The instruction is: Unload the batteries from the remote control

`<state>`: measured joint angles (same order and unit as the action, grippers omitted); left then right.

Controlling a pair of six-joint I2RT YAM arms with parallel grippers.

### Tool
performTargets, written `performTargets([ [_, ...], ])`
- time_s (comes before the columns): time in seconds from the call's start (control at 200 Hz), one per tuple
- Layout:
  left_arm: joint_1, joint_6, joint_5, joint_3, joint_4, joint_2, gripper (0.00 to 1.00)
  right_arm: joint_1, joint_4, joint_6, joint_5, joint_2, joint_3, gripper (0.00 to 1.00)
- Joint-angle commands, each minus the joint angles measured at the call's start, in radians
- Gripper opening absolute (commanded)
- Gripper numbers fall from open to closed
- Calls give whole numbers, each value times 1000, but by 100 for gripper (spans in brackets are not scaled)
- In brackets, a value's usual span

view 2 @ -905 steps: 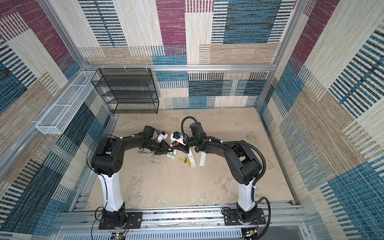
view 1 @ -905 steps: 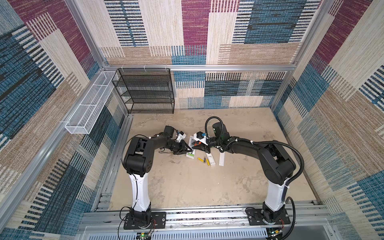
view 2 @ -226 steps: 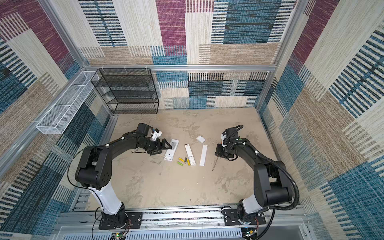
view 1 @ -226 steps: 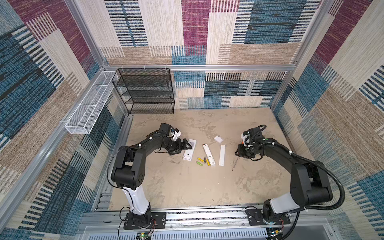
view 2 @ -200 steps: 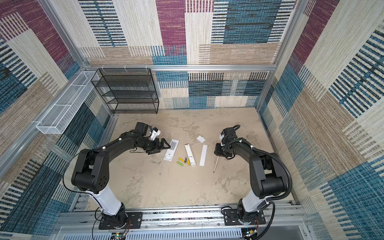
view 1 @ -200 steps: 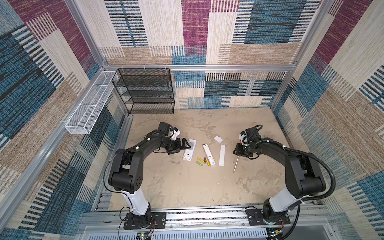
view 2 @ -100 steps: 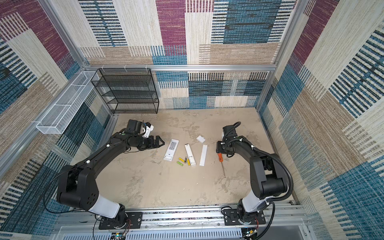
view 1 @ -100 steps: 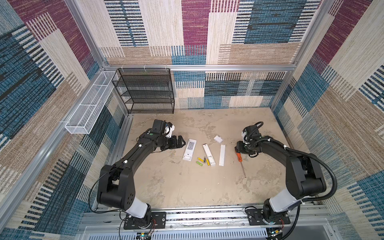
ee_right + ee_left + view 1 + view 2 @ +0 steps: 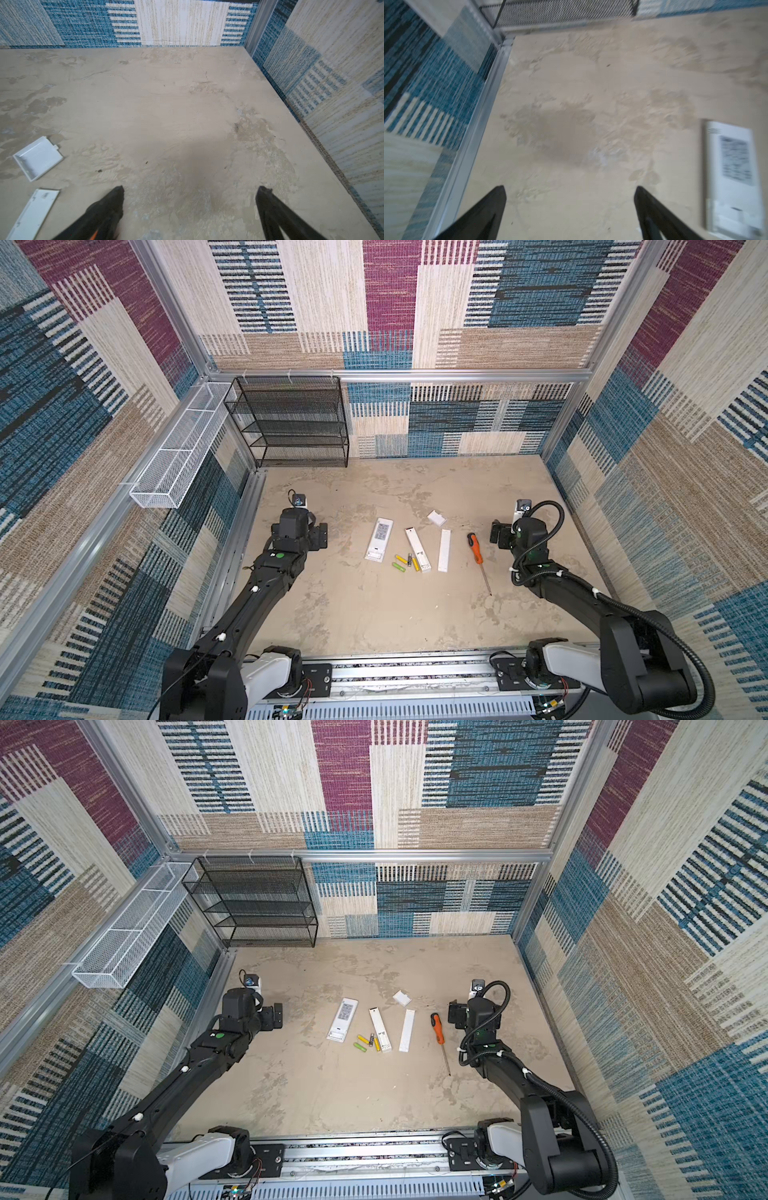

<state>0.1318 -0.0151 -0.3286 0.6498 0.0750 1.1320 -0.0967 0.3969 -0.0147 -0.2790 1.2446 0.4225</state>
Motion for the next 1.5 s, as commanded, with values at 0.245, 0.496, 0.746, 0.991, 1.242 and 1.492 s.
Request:
performTargets([
  [0.245,-161,13,149,-351,-859,142,100,41,852,-26,119,193,-235,100],
  [0.496,-181,-6,335,-402,-1174,359,100,71,958,-13,190,298,-243,100],
  [0.746,-180,2,340,-271,-976,402,100,75,914,-1,184,294,-225,100],
  [0.991,-178,15,369,-208,-861,406,100,75,912,-1,182,292,-225,100],
  [1.242,-177,26,392,-197,-848,413,100,75,914,-1,183,290,-227,100],
  [1.492,-168,30,389,-209,-872,414,100,74,913,-2,184,290,-225,100],
])
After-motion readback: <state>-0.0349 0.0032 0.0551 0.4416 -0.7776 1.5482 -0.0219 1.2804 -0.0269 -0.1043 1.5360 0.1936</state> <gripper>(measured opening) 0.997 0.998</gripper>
